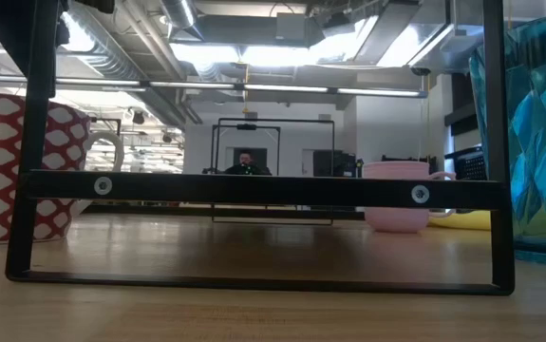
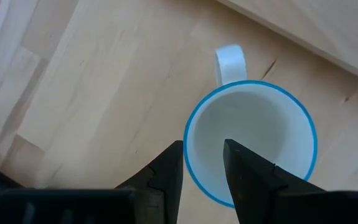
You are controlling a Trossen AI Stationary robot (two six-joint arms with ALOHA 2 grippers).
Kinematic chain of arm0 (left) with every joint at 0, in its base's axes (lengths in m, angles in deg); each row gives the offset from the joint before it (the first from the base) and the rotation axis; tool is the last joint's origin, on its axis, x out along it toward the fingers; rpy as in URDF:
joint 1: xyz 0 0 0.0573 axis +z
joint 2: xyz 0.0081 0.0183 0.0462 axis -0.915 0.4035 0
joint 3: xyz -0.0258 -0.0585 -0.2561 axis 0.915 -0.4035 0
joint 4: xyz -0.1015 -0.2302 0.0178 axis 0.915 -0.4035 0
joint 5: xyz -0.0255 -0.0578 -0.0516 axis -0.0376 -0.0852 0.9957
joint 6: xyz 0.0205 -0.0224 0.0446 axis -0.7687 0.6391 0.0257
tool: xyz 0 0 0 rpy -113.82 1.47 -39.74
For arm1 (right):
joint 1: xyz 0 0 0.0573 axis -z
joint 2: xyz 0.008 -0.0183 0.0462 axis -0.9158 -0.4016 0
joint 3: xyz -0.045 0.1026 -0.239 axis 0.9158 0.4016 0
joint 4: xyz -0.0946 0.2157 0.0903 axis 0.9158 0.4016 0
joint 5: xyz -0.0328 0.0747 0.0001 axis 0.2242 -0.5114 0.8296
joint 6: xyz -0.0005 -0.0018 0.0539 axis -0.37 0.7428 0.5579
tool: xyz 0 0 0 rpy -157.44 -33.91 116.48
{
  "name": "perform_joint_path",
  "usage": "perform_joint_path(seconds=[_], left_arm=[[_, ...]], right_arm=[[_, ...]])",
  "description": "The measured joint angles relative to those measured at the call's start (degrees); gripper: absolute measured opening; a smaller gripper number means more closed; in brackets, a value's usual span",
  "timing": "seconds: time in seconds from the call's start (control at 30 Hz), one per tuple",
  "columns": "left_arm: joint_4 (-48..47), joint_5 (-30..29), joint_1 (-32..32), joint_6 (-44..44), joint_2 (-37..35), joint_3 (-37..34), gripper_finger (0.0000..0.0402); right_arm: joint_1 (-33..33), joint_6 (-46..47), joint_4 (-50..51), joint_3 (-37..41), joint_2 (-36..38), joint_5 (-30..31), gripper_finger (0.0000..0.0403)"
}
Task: Stack small to large cups/mugs on shelf
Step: Put the pink mug on the shelf
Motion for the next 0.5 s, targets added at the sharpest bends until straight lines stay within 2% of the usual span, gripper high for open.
perform_joint_path(seconds=[0.17,0.3,0.5], left_arm=[[0.9,0.0,0.0,2.7,0.0,0.0,0.0110],[2.3,0.0,0.0,3.8,0.0,0.0,0.0110],[4.5,0.0,0.0,4.0,0.0,0.0,0.0110]], right_arm=[[0.7,0.8,1.0,0.0,0.0,0.0,0.0173],[0.7,5.0,0.9,0.0,0.0,0.0,0.0173],[0.6,3.3,0.9,0.0,0.0,-1.2,0.0173]])
